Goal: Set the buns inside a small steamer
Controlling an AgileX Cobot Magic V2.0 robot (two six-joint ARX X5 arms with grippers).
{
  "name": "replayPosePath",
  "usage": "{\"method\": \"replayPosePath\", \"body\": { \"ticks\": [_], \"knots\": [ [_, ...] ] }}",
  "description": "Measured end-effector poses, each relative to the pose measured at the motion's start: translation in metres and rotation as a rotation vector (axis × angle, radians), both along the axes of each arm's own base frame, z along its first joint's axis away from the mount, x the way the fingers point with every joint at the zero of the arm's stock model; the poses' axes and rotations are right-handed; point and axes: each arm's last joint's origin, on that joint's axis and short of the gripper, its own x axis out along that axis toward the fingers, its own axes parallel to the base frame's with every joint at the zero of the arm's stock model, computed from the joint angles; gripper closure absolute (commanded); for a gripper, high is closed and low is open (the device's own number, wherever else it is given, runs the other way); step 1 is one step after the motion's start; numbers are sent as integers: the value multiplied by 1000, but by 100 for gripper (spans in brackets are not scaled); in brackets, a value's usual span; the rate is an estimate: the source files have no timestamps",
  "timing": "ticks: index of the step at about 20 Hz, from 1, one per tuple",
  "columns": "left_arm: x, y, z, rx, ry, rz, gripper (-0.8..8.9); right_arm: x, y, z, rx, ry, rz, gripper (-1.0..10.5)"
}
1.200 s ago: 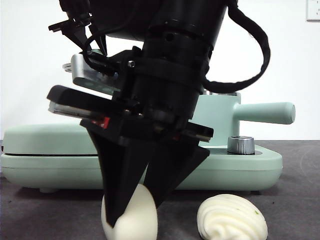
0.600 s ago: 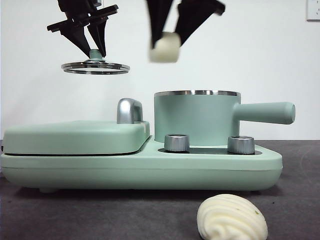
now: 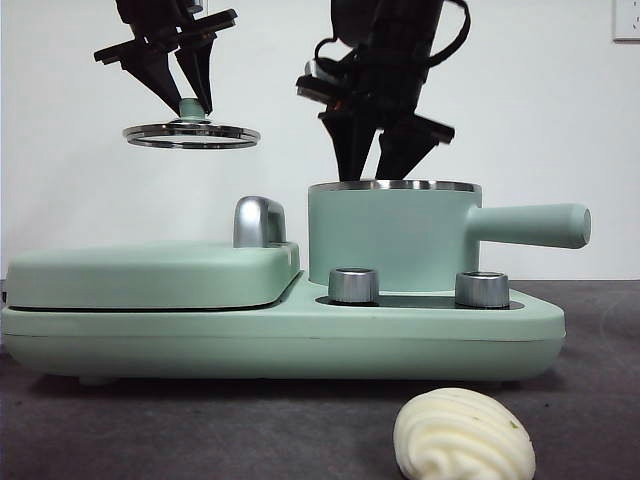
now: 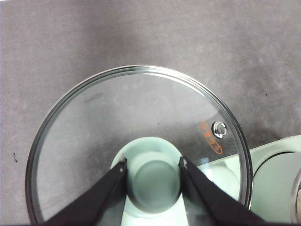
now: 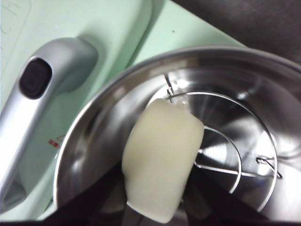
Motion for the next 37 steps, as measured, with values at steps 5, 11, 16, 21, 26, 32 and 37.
{"method": "replayPosePath", "body": {
  "ticks": [5, 11, 16, 21, 26, 32, 37],
  "knots": [
    [0, 0, 0, 0, 0, 0, 701, 4, 3, -10, -2, 26, 4, 653],
    [0, 0, 0, -1, 0, 1, 701, 3, 1, -8, -8, 37, 4, 559],
    [0, 0, 0, -3, 1, 4, 700, -12, -11, 37, 33, -42, 11, 558],
    [0, 0, 0, -4, 2, 6, 700, -66, -38, 82, 73, -110, 21, 521],
    [0, 0, 0, -4, 2, 6, 701, -153, -51, 66, 48, -18, 145, 504],
    [0, 0, 0, -4, 2, 6, 701, -219, -45, -18, 3, 39, 229, 504],
    [0, 0, 0, -4, 2, 6, 701, -234, -37, -96, -3, 41, 239, 505]
  ]
}}
